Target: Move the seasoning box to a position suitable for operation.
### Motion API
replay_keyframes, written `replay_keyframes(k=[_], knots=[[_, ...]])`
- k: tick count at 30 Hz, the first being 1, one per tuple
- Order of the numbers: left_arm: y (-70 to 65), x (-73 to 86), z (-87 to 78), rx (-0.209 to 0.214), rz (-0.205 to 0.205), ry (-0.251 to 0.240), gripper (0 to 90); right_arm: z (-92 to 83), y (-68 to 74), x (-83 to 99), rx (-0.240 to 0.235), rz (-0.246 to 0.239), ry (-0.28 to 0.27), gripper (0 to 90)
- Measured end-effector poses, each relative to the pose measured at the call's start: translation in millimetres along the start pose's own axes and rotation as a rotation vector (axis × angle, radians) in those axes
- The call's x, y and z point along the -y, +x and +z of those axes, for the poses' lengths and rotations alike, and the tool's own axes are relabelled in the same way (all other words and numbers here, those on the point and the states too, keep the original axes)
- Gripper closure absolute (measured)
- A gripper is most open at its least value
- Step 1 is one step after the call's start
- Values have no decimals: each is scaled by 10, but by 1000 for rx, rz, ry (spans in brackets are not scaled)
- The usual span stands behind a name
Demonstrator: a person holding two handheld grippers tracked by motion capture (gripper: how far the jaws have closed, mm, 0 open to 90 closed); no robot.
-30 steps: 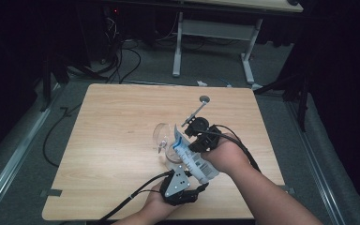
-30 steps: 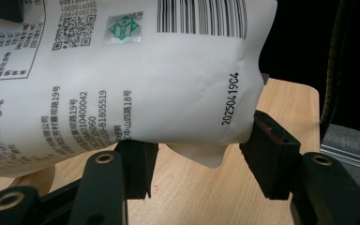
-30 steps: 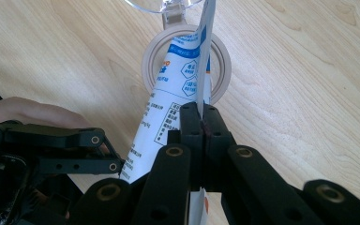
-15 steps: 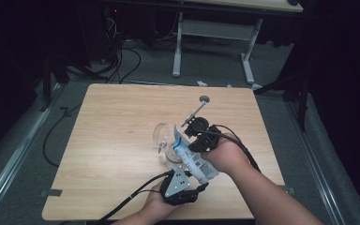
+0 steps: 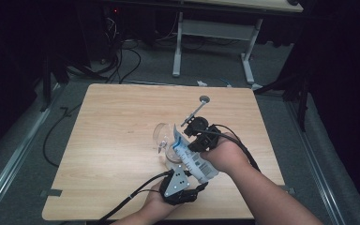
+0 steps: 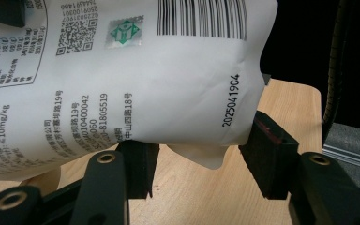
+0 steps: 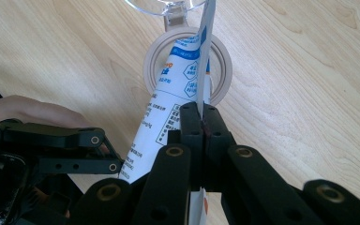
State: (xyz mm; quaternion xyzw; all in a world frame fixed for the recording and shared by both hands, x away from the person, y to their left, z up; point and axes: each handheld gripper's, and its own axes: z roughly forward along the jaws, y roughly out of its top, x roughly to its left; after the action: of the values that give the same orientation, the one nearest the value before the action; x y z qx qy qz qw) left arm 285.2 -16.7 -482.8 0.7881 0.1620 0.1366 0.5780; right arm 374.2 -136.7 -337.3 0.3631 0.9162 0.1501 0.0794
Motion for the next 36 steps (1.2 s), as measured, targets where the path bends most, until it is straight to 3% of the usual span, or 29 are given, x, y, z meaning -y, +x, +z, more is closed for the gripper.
replay_keyframes(k=[36], knots=[[15,-4,0,-2,0,0,496,10,-6,-13,-1,0,1,900]])
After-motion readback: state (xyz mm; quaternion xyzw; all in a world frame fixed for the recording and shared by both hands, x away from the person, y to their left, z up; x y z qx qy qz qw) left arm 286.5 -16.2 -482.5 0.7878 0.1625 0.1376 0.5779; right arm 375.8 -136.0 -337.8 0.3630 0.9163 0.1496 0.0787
